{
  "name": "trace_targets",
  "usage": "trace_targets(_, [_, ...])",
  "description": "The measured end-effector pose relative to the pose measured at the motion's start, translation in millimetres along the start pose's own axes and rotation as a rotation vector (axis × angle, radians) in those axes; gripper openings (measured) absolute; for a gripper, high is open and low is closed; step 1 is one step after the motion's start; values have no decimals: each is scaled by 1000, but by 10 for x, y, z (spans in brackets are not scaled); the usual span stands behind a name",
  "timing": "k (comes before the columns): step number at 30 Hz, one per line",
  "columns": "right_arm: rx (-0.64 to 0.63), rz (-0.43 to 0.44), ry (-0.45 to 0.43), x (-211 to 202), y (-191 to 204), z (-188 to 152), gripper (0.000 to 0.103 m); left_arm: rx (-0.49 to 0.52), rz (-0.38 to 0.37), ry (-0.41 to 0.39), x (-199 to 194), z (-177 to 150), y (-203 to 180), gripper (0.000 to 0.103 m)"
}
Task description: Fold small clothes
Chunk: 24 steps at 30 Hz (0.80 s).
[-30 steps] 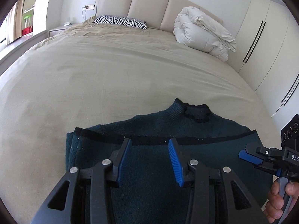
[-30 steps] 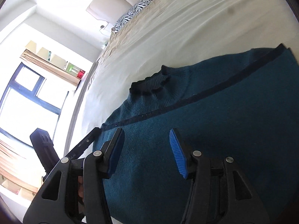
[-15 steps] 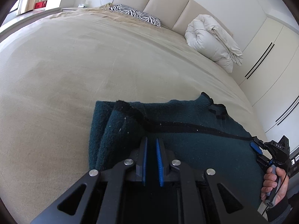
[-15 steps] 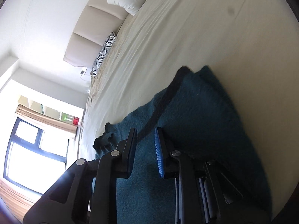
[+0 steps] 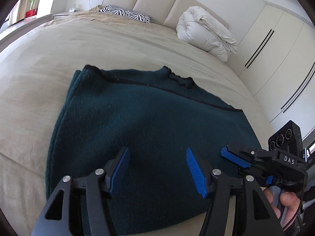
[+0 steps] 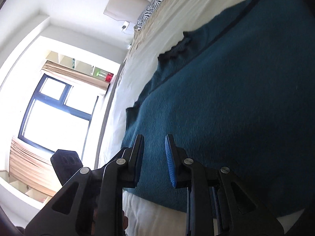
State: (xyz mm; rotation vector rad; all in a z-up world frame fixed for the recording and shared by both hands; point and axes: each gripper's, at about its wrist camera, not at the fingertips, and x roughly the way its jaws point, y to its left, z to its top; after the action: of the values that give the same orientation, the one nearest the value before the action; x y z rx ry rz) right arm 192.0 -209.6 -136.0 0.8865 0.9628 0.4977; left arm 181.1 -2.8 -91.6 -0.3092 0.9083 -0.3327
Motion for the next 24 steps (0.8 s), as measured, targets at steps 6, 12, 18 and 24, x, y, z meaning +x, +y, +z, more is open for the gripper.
trace_targets(6, [113, -37, -152, -574, -546, -157, 18, 35, 25, 41, 14, -178, 18, 62])
trace_targets(12, [262, -166, -358, -1340, -775, -197, 24, 103, 78, 24, 51, -266, -63, 62])
trace_targets(18, [88, -68, -156, -876, -181, -307, 24, 108, 87, 26, 44, -278, -75, 62])
trace_targets(24, [108, -107, -50, -553, -222, -456, 26, 107, 74, 26, 58, -261, -58, 62])
